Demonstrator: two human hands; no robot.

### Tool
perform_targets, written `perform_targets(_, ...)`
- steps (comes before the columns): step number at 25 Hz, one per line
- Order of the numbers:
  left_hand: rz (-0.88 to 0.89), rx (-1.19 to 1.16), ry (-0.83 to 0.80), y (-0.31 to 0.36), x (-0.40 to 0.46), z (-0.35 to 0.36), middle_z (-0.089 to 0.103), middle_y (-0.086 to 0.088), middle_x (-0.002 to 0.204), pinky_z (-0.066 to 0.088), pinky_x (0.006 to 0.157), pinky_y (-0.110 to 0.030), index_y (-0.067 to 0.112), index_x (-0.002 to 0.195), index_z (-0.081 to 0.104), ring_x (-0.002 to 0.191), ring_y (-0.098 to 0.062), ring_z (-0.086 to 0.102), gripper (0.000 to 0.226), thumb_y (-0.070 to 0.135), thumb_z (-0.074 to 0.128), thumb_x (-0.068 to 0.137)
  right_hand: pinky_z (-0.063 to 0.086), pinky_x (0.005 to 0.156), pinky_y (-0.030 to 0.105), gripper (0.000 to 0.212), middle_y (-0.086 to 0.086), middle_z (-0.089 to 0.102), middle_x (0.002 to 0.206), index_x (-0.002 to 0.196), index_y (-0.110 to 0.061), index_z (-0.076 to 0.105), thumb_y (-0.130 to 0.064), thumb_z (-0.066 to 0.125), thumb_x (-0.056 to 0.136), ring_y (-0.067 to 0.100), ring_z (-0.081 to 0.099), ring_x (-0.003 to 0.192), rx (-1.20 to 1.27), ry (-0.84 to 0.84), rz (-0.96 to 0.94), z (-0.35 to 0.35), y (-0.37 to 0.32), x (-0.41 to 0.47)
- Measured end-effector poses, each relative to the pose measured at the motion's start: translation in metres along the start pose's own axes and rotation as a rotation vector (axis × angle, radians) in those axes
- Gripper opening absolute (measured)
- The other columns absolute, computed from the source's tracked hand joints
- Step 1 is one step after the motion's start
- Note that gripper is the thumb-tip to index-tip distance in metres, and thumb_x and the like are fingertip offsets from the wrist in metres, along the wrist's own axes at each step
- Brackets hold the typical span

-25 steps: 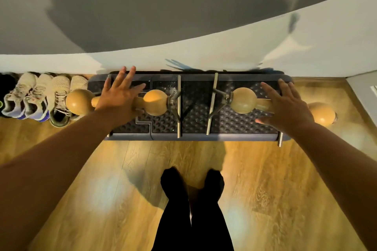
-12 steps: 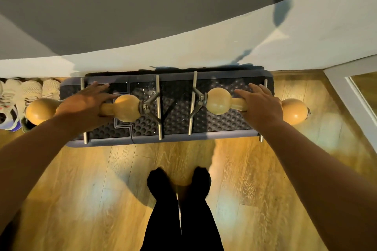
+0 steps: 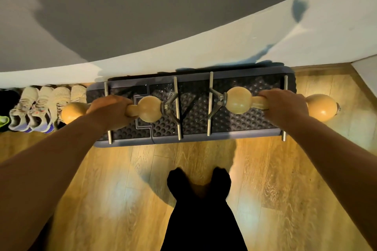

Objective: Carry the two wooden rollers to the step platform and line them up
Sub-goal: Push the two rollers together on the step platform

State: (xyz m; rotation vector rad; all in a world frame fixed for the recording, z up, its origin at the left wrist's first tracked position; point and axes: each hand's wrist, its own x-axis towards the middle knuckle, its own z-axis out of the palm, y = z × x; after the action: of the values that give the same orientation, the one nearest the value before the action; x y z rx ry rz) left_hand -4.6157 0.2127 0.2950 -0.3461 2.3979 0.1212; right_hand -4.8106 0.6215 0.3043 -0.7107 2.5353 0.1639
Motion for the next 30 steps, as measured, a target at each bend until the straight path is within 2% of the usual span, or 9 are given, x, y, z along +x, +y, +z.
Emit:
perform_targets(2,0.008,0.015,-0.004,0.002,-0.001,-0.001,0.064,0.009,0.078,0.052,0.069,-0.033,0.035,0.098,0.065,0.073,-0.012,0.06,0.021,0.055,0.062,0.092,0.053,0.077,0.046,0.026,-0.002,0.064,0.083,0.103,-0.028,0.069,-0.022,0.081,0.081,0.025,0.065,0.078,-0.028,-0.01,-0.026,-0.006,-0.001,-0.001)
perform_targets(6,0.038,-0.009,0.021,0.011,-0.008,-0.001,0.06,0.013,0.077,0.042,0.064,-0.028,0.038,0.096,0.061,0.072,-0.009,0.057,0.022,0.059,0.058,0.093,0.045,0.076,0.04,0.025,-0.004,0.069,0.094,0.107,-0.033,0.068,-0.025,0.075,0.085,0.023,0.066,0.088,-0.137,-0.016,-0.096,-0.019,-0.014,-0.005)
perform_targets(11,0.075,-0.044,0.057,0.024,-0.007,-0.003,0.062,0.013,0.078,0.049,0.066,-0.03,0.038,0.094,0.061,0.074,-0.011,0.061,0.022,0.059,0.056,0.094,0.043,0.084,0.043,0.028,-0.005,0.068,0.099,0.11,-0.037,0.066,-0.025,0.072,0.085,0.023,0.065,0.094,-0.239,-0.009,-0.135,-0.017,-0.037,-0.005)
perform_targets(16,0.069,-0.074,0.067,0.026,-0.003,0.007,0.064,0.012,0.079,0.055,0.071,-0.033,0.038,0.1,0.065,0.074,-0.01,0.062,0.024,0.059,0.056,0.094,0.044,0.085,0.045,0.028,-0.003,0.067,0.097,0.109,-0.034,0.065,-0.024,0.074,0.085,0.024,0.064,0.092,-0.19,0.007,-0.093,-0.012,-0.05,-0.001)
perform_targets(24,0.094,-0.117,0.089,0.04,0.008,0.01,0.061,0.012,0.078,0.053,0.072,-0.033,0.038,0.093,0.061,0.075,-0.011,0.061,0.026,0.063,0.054,0.094,0.046,0.089,0.048,0.03,-0.004,0.067,0.098,0.11,-0.034,0.065,-0.023,0.076,0.085,0.024,0.064,0.094,-0.074,-0.018,-0.04,-0.007,-0.06,0.01)
perform_targets(30,0.121,-0.102,0.088,0.038,0.013,0.011,0.063,0.012,0.081,0.055,0.072,-0.033,0.037,0.098,0.062,0.076,-0.01,0.062,0.029,0.064,0.053,0.094,0.045,0.09,0.049,0.028,-0.004,0.066,0.098,0.11,-0.037,0.065,-0.024,0.072,0.086,0.024,0.063,0.096,-0.079,-0.029,-0.015,-0.006,-0.066,0.012)
